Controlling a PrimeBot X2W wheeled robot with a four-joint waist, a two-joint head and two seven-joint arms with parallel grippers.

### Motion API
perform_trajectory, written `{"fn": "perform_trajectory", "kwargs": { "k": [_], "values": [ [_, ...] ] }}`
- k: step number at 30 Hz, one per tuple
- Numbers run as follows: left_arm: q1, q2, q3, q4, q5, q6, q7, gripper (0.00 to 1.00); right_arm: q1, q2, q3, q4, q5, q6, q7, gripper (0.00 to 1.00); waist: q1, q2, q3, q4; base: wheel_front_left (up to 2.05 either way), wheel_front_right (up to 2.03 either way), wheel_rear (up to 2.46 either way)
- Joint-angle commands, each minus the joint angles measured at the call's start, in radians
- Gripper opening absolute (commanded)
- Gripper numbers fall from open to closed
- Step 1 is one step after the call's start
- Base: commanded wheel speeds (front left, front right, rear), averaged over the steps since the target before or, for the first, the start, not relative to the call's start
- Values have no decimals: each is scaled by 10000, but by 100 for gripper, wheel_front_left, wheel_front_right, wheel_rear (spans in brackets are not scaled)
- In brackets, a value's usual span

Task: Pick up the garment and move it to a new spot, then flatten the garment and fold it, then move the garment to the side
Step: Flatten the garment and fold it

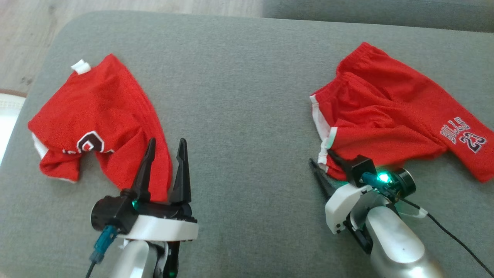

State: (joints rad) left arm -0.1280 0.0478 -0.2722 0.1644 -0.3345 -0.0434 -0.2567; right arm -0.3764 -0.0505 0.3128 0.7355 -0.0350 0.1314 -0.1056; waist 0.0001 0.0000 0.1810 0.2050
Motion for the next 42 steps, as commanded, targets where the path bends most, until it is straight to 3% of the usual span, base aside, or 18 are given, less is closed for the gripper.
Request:
{"fn": "perform_trajectory", "kwargs": {
  "k": [1,11,20,25,31,32,33,37,42],
  "values": [
    [-399,24,337,-257,36,35,-51,100,-97,3,221,-57,40,-7,-10,0,-1,0,-17,-68,0,0,0],
    [-238,24,758,-327,218,10,-51,100,341,3,-213,-793,414,-7,-631,0,-1,0,-336,-1352,0,0,0],
    [-288,24,1065,-489,342,-82,-51,100,2092,-476,-2257,-3023,-298,-7,-185,0,-1,0,-479,-2745,0,0,0],
    [-441,24,986,-495,330,-99,-51,100,2793,-947,-3319,-4146,-567,-7,342,0,-1,0,-383,-3021,0,0,0],
    [-470,24,939,-441,302,-129,-51,100,3145,-831,-4720,-4748,-1183,-7,865,0,-1,0,-326,-3016,0,0,0],
    [-465,24,938,-430,304,-136,-51,100,3168,-760,-4960,-4844,-1385,-7,867,44,-1,0,-324,-2998,0,0,0],
    [-457,24,933,-420,305,-143,-51,100,3162,-629,-5241,-4946,-1498,-7,817,100,-1,0,-327,-2976,0,0,0],
    [-414,24,940,-355,334,-172,-51,100,3055,-166,-5674,-5460,-1429,-7,80,100,-1,0,-396,-2881,0,0,0],
    [-359,24,945,-297,358,-195,-51,100,2994,-12,-5153,-6175,-919,-7,-987,100,-1,0,-566,-2771,0,0,0]
  ]
}}
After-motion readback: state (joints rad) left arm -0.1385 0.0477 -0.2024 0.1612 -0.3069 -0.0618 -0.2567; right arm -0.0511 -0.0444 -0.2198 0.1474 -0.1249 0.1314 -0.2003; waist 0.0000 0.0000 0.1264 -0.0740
